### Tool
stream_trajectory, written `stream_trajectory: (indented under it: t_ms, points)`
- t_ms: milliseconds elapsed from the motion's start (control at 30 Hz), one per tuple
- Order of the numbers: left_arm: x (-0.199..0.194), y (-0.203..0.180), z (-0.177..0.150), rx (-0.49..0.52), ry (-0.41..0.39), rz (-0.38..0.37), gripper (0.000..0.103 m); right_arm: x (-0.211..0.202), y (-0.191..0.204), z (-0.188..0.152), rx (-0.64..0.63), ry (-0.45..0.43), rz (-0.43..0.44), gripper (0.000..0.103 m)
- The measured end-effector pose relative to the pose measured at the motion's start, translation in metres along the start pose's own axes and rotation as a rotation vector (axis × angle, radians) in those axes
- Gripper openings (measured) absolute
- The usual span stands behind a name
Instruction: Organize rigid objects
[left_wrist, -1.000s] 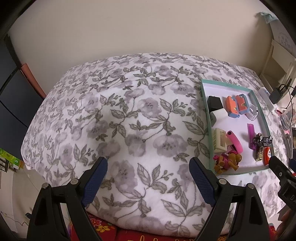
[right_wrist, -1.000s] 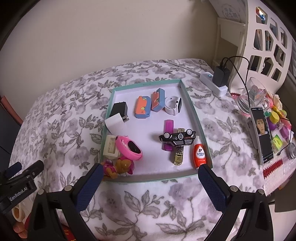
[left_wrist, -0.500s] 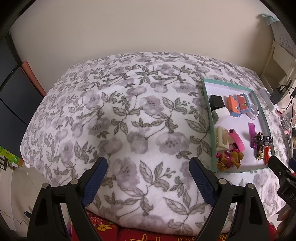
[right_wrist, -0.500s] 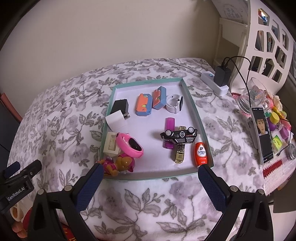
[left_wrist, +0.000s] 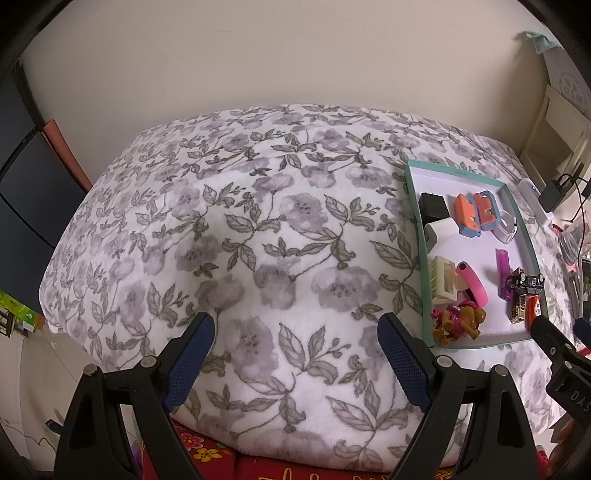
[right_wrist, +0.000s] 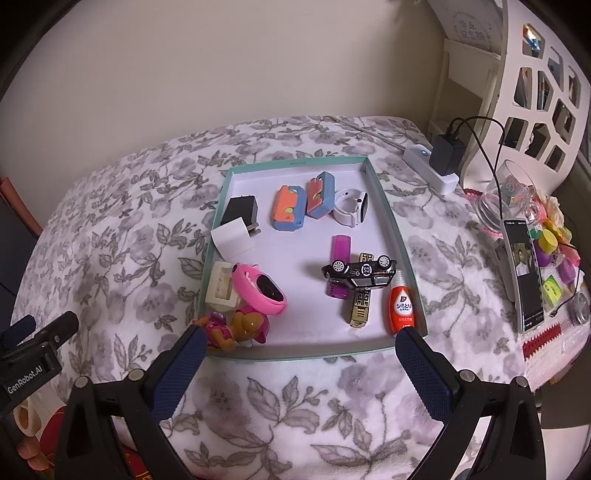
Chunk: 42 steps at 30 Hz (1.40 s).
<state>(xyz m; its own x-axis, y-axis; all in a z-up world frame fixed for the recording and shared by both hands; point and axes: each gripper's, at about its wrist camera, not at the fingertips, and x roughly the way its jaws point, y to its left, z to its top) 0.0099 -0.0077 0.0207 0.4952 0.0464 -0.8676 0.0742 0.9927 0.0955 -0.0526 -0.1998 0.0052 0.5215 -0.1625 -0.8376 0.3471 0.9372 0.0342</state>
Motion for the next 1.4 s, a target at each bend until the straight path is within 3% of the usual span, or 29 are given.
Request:
stream_trajectory:
  t_ms: [1400]
  points:
    - [0.0006, 0.0012, 0.0020, -0.007, 0.003, -0.003, 0.090, 0.0032, 0.0020, -0.0002, -0.014, 0.006, -0.003, 0.103]
